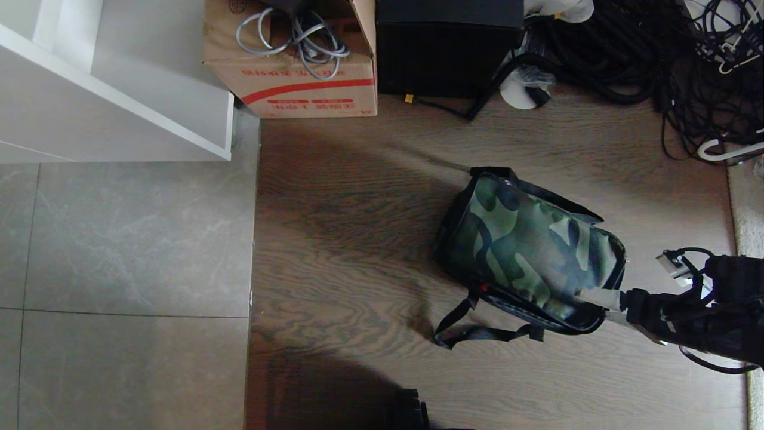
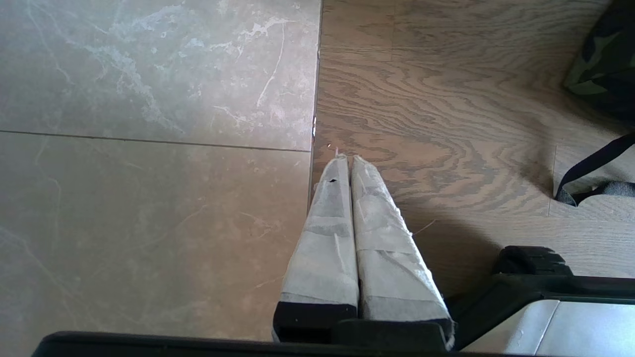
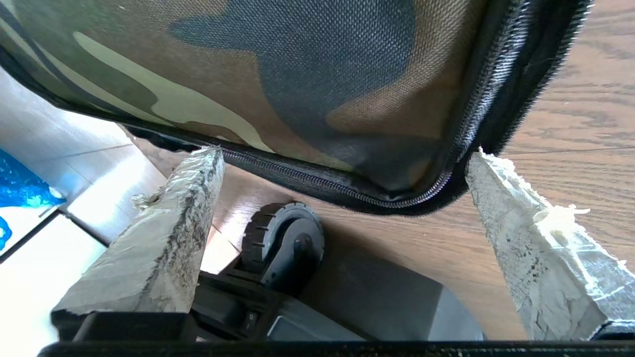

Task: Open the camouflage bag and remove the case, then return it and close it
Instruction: Open the top of the storage box

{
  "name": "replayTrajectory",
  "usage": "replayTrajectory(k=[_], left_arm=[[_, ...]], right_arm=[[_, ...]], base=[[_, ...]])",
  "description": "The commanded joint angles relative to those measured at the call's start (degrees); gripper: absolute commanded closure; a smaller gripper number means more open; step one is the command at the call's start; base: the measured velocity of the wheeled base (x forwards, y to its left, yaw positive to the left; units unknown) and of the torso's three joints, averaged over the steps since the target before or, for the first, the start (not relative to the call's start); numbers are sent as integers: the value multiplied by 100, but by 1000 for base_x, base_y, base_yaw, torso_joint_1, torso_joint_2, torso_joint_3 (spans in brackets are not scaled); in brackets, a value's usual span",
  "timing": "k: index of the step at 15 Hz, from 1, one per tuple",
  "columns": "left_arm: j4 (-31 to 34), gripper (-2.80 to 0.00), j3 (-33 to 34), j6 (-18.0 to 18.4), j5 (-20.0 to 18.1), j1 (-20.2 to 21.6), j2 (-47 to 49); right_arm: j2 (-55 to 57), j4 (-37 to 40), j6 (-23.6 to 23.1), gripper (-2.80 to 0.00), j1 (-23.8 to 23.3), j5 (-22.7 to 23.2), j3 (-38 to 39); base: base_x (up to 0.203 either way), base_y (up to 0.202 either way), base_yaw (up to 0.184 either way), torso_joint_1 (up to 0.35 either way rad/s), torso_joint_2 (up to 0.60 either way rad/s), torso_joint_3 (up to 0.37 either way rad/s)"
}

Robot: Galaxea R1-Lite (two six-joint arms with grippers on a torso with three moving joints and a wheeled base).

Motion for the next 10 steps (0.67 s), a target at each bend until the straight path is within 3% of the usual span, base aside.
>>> replayTrajectory(k=[1, 10], left_arm=[[-1, 0, 0, -2, 1, 0, 9], [-1, 0, 0, -2, 1, 0, 9]], right_arm=[[169, -34, -10, -280, 66, 37, -33], [475, -253, 28, -280, 305, 19, -154]], base=[[0, 0, 0, 0, 0, 0], [0, 0, 0, 0, 0, 0]])
